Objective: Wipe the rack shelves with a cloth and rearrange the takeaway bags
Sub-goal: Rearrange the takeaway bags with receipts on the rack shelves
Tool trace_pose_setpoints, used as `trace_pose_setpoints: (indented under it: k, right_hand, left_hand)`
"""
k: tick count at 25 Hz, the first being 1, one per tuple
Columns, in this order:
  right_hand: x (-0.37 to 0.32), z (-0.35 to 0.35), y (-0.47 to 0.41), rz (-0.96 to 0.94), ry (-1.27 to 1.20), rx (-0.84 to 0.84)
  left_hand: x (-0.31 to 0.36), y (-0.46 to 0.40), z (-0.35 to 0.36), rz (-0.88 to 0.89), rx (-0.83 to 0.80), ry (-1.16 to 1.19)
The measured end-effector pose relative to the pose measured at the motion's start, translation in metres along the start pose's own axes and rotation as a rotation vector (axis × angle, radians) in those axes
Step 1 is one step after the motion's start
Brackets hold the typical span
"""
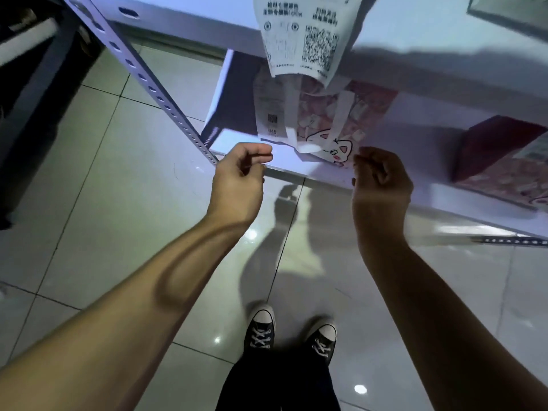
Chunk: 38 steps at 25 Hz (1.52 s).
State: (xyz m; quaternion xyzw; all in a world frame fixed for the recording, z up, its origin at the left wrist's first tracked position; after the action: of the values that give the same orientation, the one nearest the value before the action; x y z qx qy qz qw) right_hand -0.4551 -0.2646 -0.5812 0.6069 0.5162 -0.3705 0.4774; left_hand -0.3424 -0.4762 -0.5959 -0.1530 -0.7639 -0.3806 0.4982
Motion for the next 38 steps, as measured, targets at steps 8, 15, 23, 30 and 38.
trace_pose_setpoints:
  k: [8,15,23,30,38]
  right_hand:
    - [0.050,0.028,-0.064,0.005,0.130,0.028]
    - [0.050,0.030,-0.095,-0.065,0.232,-0.036]
    - [0.052,-0.018,-0.054,0.057,0.124,0.038]
    - [0.042,-0.064,0.024,0.214,0.035,0.016]
    - [-0.043,-0.130,0.081,0.222,0.088,-0.095]
  left_hand:
    - [-0.041,-0.109,0.011,-0.048,0.018,-0.175]
    - [-0.007,-0.155,0.032,0.002,-0.089,-0.180]
    - [-0.023,-0.089,0.018,-0.003,-0.117,-0.079]
    - [-0.029,0.016,-0.017,-0.175,-0.114,0.053]
    - [0.035,0.146,-0.034,-0.156,-0.042,0.145]
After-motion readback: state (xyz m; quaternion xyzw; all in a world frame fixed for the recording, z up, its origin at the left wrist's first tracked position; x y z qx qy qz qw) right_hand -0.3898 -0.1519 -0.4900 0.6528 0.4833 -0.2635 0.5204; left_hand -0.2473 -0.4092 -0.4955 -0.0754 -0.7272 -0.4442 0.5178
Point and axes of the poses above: each hand's wrist, its own y-axis away from the middle knuckle, its own z-axis out of the palm, x = y × z, the point moved 8 cm from there along -y, towards the middle knuckle, and after that the axes turned 2 degrees about -z, right-handed, at the moved point
